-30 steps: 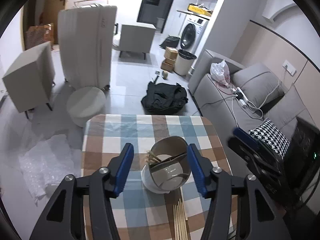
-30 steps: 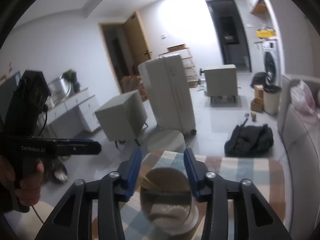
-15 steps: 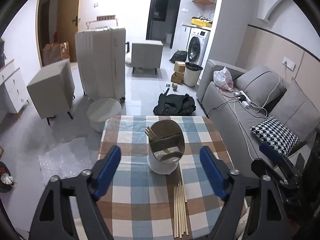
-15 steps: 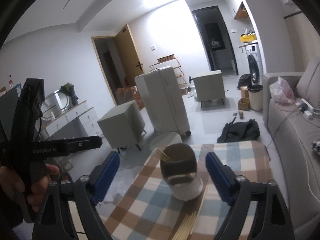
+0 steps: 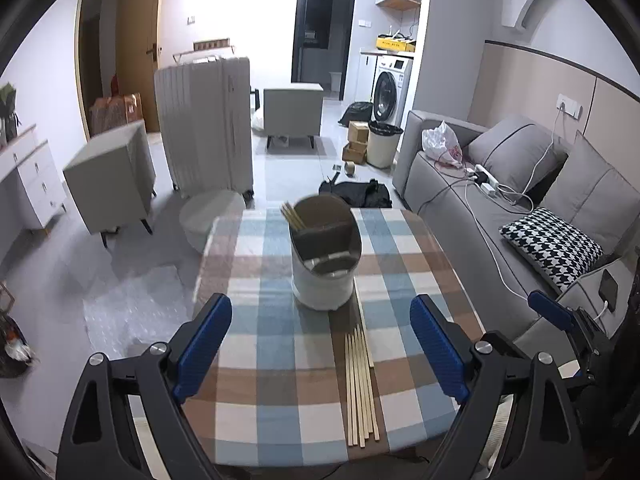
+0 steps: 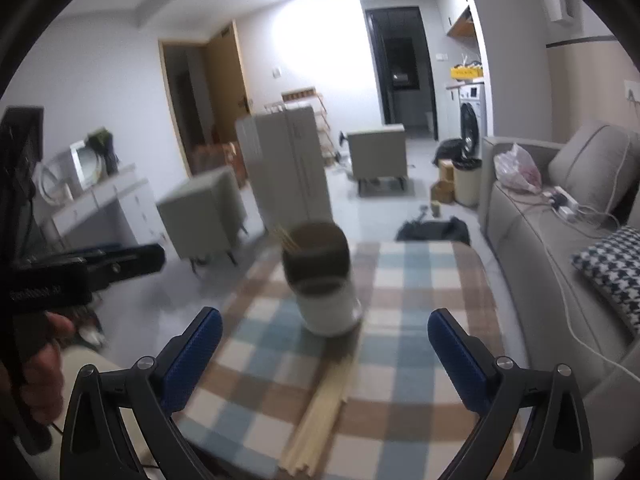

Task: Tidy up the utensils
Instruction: 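Lower both open tools toward the remaining chopsticks on the tablecloth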

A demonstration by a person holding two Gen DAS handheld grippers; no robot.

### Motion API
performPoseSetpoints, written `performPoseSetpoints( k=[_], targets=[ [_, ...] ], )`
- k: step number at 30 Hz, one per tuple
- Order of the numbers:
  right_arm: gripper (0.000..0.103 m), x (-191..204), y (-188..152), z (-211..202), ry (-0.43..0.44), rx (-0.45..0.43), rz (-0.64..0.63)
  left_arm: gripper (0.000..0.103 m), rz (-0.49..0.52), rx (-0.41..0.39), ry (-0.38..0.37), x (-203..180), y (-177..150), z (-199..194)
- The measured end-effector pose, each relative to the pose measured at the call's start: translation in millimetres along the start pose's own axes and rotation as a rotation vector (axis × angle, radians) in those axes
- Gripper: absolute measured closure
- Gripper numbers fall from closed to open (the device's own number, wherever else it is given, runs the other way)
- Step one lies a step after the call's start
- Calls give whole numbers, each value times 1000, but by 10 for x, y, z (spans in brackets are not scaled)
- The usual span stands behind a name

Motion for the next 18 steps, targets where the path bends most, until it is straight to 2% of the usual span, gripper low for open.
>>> performPoseSetpoints(
  k=[4,8,10,12,15,17,18],
  targets=[
    [0,-90,-199,106,-9,68,27,15,-59,55,-35,104,-161,277],
    [0,-198,-420,335,-20,172,15,15,-76,116,-15,164,-343,623],
    [6,-265,-566,534,-12,241,28,15,-71,130,2,187,-406,795],
    [19,-330,-712,749,-8,326,57,15,-87,174,9,227,-502,970],
    [31,-398,-930,1057,21,451,110,15,-138,236,1,307,-577,1097],
    [34,-465,-1037,1293,17,520,122,15,-133,253,18,344,-575,1177],
    [39,-501,-1076,1419,13,548,120,15,-122,257,21,351,-569,1219]
  ],
)
Point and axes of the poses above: each gripper's, at about its wrist camera, not at the fingertips, and z roughly the way its jaws point, x to its left, y to its top, the point moved 8 cm from there along z, roughly the way its jaws point
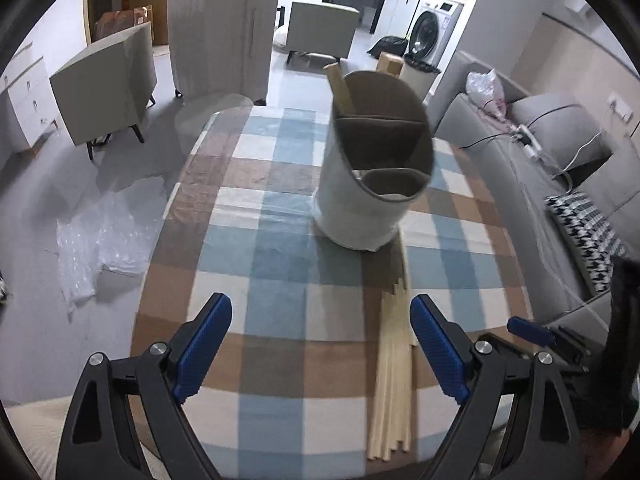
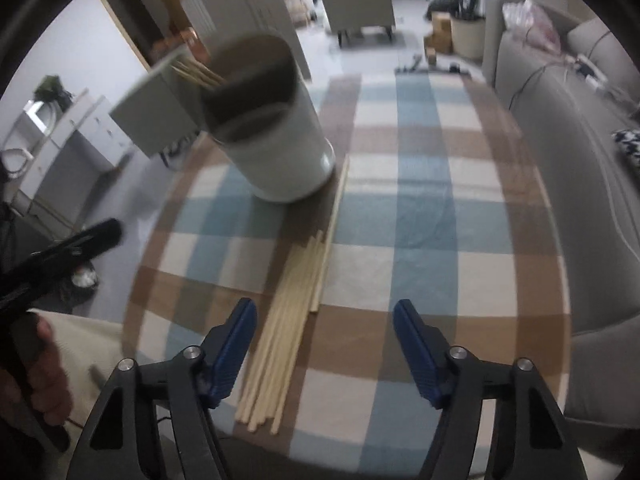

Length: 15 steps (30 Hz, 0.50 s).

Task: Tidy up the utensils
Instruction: 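Lower both open tools toward the remaining chopsticks on the tablecloth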

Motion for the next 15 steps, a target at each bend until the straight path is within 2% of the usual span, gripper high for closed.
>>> performPoseSetpoints(
  k=[2,4,6,10,11,12,13,15],
  targets=[
    [44,-56,79,191,-7,32,10,15,-1,21,19,44,7,85],
    [44,-131,206,395,-12,54,38,15,-29,56,5,109,3,187],
    [49,-184,352,568,-1,66,64,15,-70,82,1,191,-3,239],
    [49,-227,624,923,3,84,66,15,-119,106,-3,302,-8,295],
    [52,-230,657,992,16,91,68,15,-123,114,4,322,-18,311],
    [60,-245,673,1072,13,105,68,15,-130,121,6,343,-29,326],
    [60,-258,674,1144,-4,125,60,15,-138,127,3,356,-33,335],
    [64,-203,716,1172,-34,99,-7,15,-164,136,1,401,-58,330]
  ],
)
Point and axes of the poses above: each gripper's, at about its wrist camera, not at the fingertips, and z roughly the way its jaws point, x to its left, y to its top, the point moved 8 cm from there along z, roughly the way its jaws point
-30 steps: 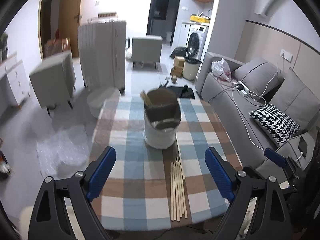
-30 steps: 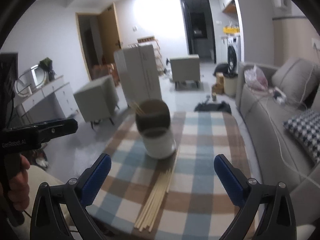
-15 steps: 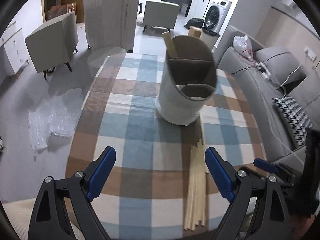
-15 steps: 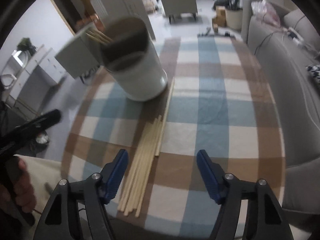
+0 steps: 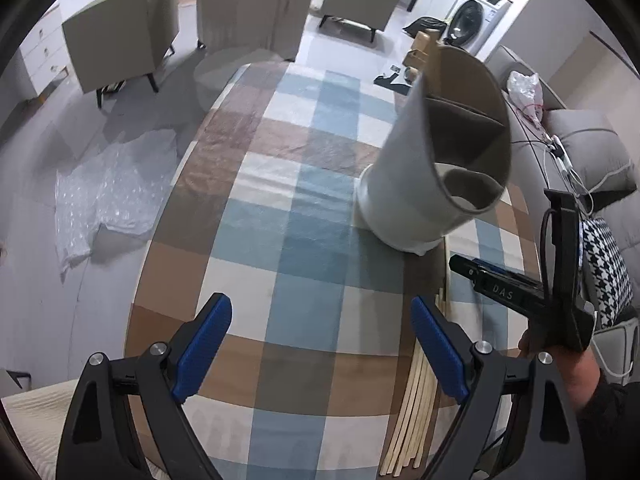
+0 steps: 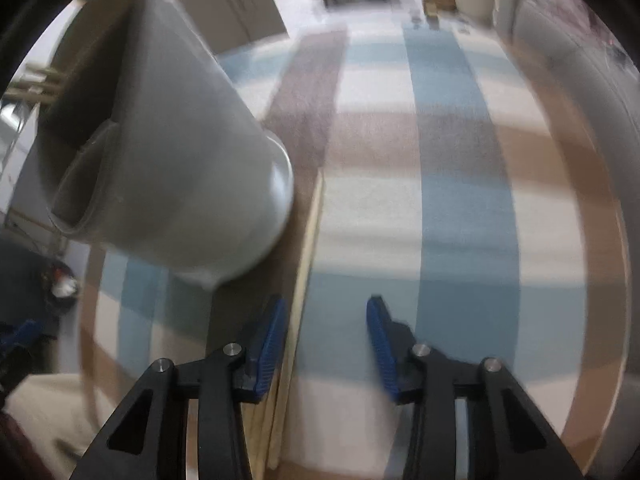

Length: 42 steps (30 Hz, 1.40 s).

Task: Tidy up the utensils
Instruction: 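Close the right tool on one chopstick from the bundle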

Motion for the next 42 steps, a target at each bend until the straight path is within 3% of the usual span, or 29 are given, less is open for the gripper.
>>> performPoseSetpoints(
  k=[4,7,13,20,23,27,34,37,38,42],
  targets=[
    [73,111,-73,32,-90,5,-84,15,-23,8,0,30,24,7],
    [97,155,-162,14,-160,-3,-122,15,-25,5,-8,19,37,-4],
    [99,105,-551,-153,-182,-5,-140,15,-4,-17,-6,20,51,-38],
    [99,30,-1147,-449,-122,126,-77,15,-20,6,-38,-70,26,-34],
    [89,52,-1294,-502,-107,157,-88,15,3,11,-47,-163,1,-36],
    [75,32,-1175,-531,-120,109,-99,15,42,19,-24,-184,-37,-2],
    [72,120,-854,-361,-166,94,-165,15,91,160,-19,-191,-276,265],
    [89,207,-808,-355,-159,90,-183,15,103,196,-26,-227,-344,321],
    [99,246,-827,-353,-159,86,-197,15,109,210,-27,-250,-372,350],
    [100,235,-875,-450,-130,57,-169,15,146,268,-25,-408,-536,492]
  ],
)
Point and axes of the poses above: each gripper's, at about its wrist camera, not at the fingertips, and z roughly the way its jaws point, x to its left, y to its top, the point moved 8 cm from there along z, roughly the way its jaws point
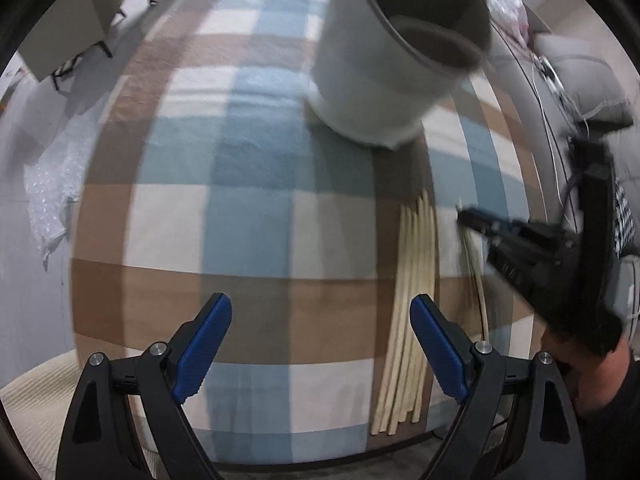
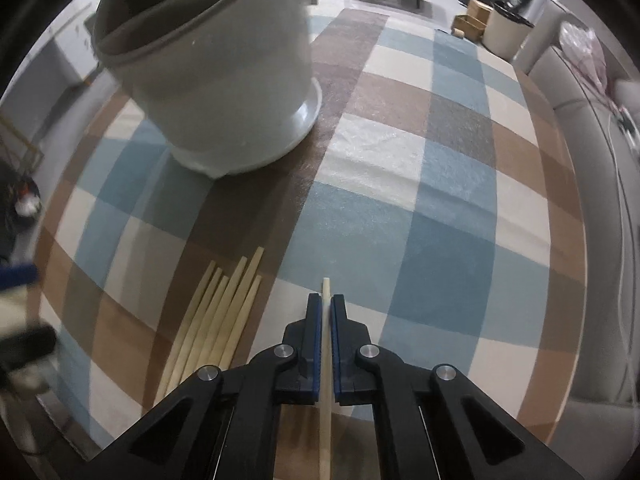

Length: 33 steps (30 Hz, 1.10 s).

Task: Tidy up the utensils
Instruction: 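Close the right tool on one chopstick from the bundle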

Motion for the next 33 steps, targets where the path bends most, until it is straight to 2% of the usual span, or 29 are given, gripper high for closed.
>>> performPoseSetpoints(
  k=[5,9,11,13,17,22,24,27,33],
  targets=[
    [100,-274,111,-229,91,-85,185,15,37,51,59,-172,-84,260],
    [100,-535,-4,-575,207,-163,378,15,38,84,96,-214,-131,415],
    [100,-687,47,-609,242,-177,435,15,27,104,94,-231,-152,479],
    [100,-751,1,-713,281,-200,476,16,39,102,132,-239,-162,525],
    [100,-802,-71,-880,293,-231,504,15,79,85,183,-301,-162,554],
    [100,-907,-151,-877,306,-232,534,15,28,82,191,-197,-169,536],
    [100,-904,-161,-892,294,-243,524,15,21,84,220,-153,-186,549],
    [100,-898,-141,-900,290,-257,515,16,28,85,195,-152,-210,497],
    [100,-894,-127,-949,282,-280,501,16,39,17,142,-300,-144,362]
  ],
)
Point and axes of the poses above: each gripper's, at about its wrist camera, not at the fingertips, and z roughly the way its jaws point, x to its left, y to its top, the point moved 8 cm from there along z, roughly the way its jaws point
